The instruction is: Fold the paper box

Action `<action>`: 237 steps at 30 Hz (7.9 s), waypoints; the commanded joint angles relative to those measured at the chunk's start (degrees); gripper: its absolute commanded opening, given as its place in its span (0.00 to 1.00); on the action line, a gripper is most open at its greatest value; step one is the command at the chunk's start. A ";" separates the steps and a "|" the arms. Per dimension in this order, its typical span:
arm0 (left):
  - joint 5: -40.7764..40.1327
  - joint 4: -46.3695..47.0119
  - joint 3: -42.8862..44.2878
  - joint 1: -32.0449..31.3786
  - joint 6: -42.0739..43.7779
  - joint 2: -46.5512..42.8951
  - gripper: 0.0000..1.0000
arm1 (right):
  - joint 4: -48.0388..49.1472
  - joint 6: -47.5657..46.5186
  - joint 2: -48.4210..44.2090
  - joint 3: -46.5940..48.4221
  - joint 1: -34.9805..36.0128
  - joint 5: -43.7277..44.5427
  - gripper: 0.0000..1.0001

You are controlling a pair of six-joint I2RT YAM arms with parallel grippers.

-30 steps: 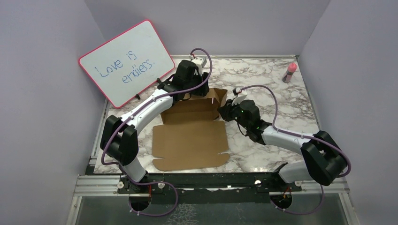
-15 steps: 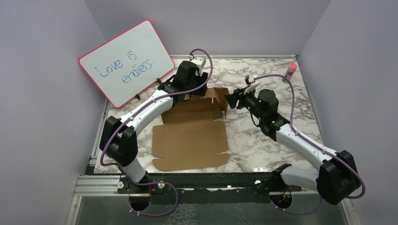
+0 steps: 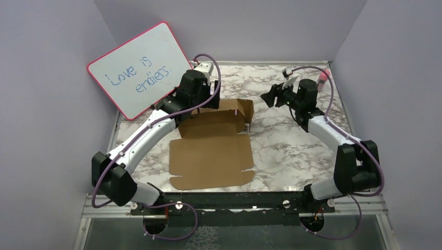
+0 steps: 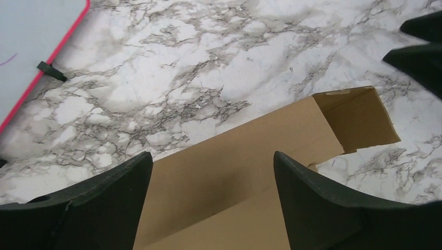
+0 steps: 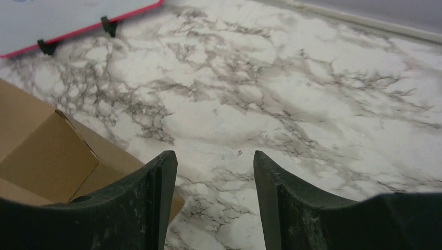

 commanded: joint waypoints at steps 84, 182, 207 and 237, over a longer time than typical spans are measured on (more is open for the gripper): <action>0.32 -1.65 -5.65 1.37 -6.13 -0.46 0.84 | -4.64 14.06 -6.88 -8.35 29.81 25.11 0.03; 3.60 -2.16 -7.77 0.93 -1.17 -0.61 0.82 | 1.60 -24.90 14.24 3.80 7.03 -37.28 0.63; 10.43 -1.21 -7.58 0.49 -1.20 -0.78 0.82 | 24.59 -16.21 18.32 -3.89 17.44 -12.24 0.51; 15.69 -2.95 11.80 6.20 2.63 11.08 0.89 | 31.33 -15.82 22.65 -4.21 20.21 -4.48 0.38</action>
